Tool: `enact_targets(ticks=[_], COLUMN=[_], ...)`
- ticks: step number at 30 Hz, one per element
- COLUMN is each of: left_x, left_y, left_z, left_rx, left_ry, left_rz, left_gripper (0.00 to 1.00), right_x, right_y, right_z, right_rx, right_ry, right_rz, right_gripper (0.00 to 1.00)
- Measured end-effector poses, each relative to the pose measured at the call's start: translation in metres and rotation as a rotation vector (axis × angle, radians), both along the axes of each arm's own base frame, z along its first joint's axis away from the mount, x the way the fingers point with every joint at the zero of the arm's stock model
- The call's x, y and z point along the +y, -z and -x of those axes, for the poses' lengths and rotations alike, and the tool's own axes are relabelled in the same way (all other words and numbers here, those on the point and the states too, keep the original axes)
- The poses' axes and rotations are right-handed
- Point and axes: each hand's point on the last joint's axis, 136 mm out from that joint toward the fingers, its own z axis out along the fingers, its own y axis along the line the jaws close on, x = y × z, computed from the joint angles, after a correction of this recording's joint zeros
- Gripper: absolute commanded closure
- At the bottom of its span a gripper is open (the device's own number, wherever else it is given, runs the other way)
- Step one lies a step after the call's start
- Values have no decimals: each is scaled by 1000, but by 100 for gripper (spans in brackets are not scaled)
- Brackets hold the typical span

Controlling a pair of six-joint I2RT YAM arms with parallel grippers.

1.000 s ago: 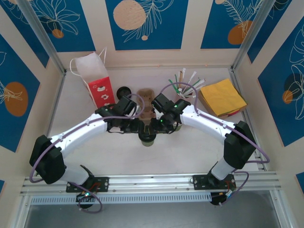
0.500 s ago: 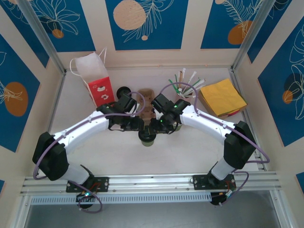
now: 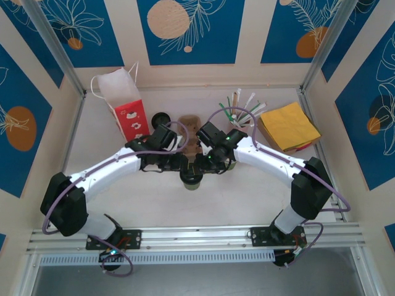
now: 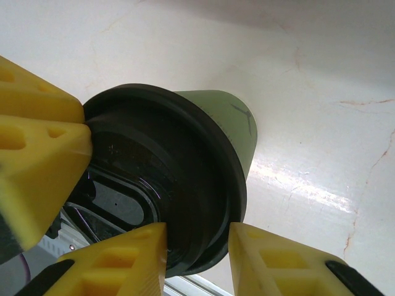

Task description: Pack the takeout coffee

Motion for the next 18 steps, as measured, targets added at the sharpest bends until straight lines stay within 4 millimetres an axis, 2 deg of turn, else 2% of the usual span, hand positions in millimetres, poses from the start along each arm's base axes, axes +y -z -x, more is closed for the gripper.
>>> enact_targets(ticks=[8,12,18], left_x=[0,0,5], left_y=[6,2,-7], left_z=[0,0,1], left_rx=[-11,-16,4], left_ry=[1,0,-11], left_rz=[11,17,-23], left_gripper=[80,79,72], right_x=[0,0,0], right_y=[0,0,0], right_z=[0,0,0], right_rx=[-2,-2,-4], right_ry=[4,7,5], right_rz=[-3,-2,-2], right_gripper=[68,68,68])
